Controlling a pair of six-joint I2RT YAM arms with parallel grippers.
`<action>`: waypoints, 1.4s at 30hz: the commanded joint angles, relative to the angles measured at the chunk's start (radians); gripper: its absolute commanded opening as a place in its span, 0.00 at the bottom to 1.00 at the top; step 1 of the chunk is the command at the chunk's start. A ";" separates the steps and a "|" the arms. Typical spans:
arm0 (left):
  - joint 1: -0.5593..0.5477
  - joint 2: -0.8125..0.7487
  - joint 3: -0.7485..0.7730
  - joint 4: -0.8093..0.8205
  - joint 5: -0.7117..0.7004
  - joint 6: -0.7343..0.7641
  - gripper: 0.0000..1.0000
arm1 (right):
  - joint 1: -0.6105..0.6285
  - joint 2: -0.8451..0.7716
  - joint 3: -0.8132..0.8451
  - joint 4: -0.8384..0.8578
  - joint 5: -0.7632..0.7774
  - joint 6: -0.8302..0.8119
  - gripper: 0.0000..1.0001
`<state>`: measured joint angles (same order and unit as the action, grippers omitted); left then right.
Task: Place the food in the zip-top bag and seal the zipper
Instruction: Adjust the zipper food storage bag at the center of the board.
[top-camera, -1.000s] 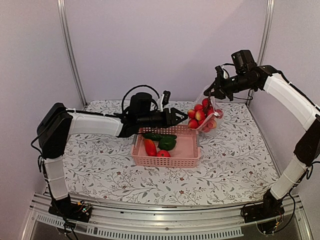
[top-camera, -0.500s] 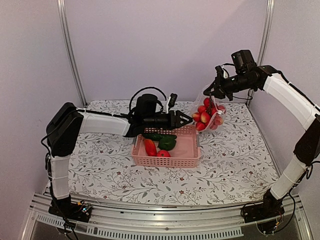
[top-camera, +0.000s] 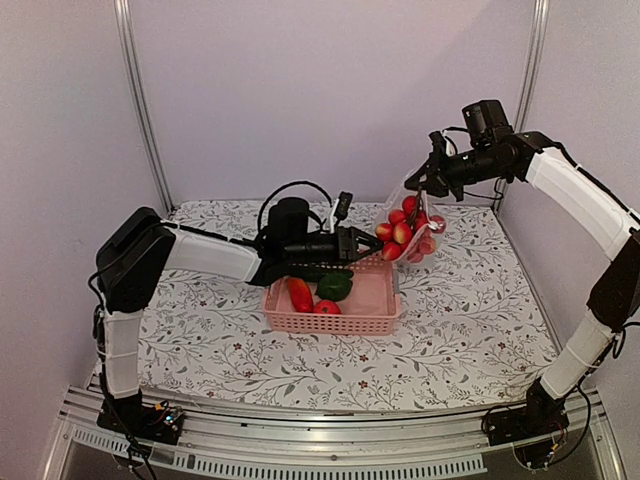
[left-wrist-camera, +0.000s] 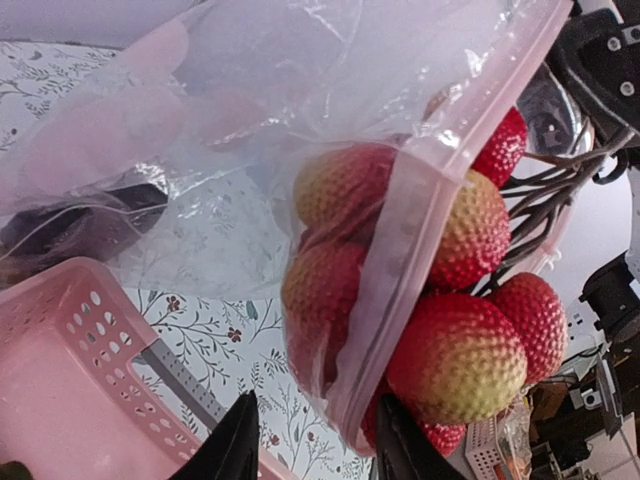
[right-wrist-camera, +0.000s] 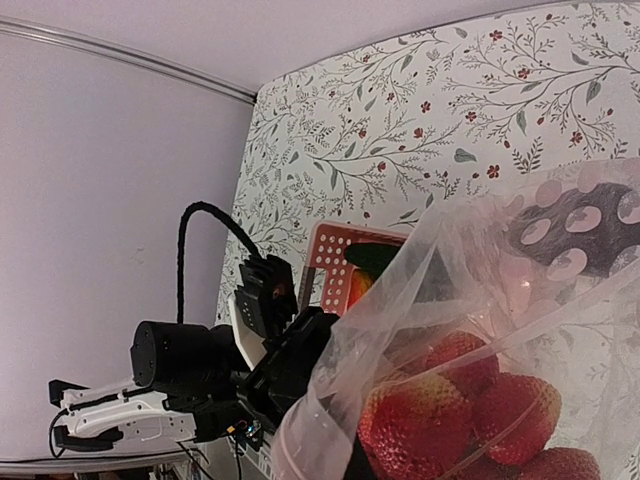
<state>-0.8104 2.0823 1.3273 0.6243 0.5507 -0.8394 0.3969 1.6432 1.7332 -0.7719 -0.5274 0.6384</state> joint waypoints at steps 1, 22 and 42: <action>0.001 0.044 0.042 0.071 0.026 -0.018 0.37 | -0.003 -0.012 -0.015 0.037 -0.018 0.011 0.00; -0.011 0.002 0.626 -0.924 -0.389 -0.036 0.00 | -0.003 -0.011 0.104 -0.377 0.573 -0.236 0.01; -0.019 -0.044 0.638 -0.935 -0.378 0.171 0.50 | -0.005 -0.081 0.055 -0.304 0.603 -0.264 0.00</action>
<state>-0.8368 2.1567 2.0235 -0.2508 0.2386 -0.7841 0.3969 1.5929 1.8053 -1.1149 0.0536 0.3885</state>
